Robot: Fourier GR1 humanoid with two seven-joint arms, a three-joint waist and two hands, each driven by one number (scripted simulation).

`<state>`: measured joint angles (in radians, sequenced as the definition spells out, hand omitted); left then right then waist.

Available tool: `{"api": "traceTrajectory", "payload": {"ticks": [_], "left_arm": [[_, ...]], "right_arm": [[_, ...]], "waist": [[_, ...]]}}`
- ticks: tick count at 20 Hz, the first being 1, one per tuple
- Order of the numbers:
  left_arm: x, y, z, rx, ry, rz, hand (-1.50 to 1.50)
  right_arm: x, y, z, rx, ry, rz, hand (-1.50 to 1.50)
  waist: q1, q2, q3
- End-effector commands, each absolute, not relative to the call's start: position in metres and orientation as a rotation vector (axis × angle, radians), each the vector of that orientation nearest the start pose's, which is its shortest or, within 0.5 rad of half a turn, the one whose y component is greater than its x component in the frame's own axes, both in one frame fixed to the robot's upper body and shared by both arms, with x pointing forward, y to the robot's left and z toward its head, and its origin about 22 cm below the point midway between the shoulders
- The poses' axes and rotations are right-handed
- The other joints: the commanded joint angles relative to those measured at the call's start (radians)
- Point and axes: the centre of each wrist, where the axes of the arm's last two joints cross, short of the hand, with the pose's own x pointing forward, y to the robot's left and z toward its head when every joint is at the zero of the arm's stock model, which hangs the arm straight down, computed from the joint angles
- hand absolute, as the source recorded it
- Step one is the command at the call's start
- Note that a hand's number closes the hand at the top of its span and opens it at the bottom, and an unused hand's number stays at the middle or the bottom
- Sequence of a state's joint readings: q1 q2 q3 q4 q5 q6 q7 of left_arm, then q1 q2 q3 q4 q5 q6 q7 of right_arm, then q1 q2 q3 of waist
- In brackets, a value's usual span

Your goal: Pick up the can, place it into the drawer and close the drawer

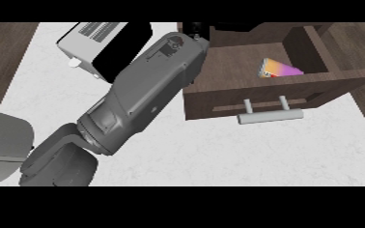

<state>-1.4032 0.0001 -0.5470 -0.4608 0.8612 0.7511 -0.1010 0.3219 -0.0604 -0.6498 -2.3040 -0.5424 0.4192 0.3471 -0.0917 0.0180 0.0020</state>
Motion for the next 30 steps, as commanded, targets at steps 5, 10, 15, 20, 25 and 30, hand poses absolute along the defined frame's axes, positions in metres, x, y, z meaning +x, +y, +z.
{"api": "traceTrajectory", "payload": {"ticks": [5,10,15,20,25,30], "left_arm": [[0.419,-0.012,0.163,0.067,-1.650,0.084,-1.50],[0.421,-0.011,0.167,0.048,-1.662,0.112,-1.50],[0.417,-0.017,0.174,0.009,-1.703,0.119,-1.50],[0.418,-0.021,0.187,-0.013,-1.744,0.134,-1.50],[0.415,-0.025,0.190,-0.022,-1.759,0.137,-1.50],[0.416,-0.023,0.187,-0.028,-1.743,0.159,-1.50]], "right_arm": [[0.100,-0.363,0.128,-0.094,-1.820,-0.092,-1.50],[0.089,-0.363,0.138,-0.160,-1.866,-0.053,-1.50],[0.096,-0.357,0.174,-0.365,-1.972,0.232,-1.50],[0.107,-0.338,0.172,-0.362,-2.041,0.347,-1.50],[0.122,-0.317,0.180,-0.474,-2.046,0.459,-1.50],[0.155,-0.294,0.183,-0.550,-2.009,0.572,-1.50]], "waist": [[-0.017,0.005,0.001],[-0.003,-0.002,0.000],[-0.003,0.003,-0.001],[0.009,0.008,0.000],[0.046,0.002,-0.001],[0.072,-0.001,-0.002]]}}
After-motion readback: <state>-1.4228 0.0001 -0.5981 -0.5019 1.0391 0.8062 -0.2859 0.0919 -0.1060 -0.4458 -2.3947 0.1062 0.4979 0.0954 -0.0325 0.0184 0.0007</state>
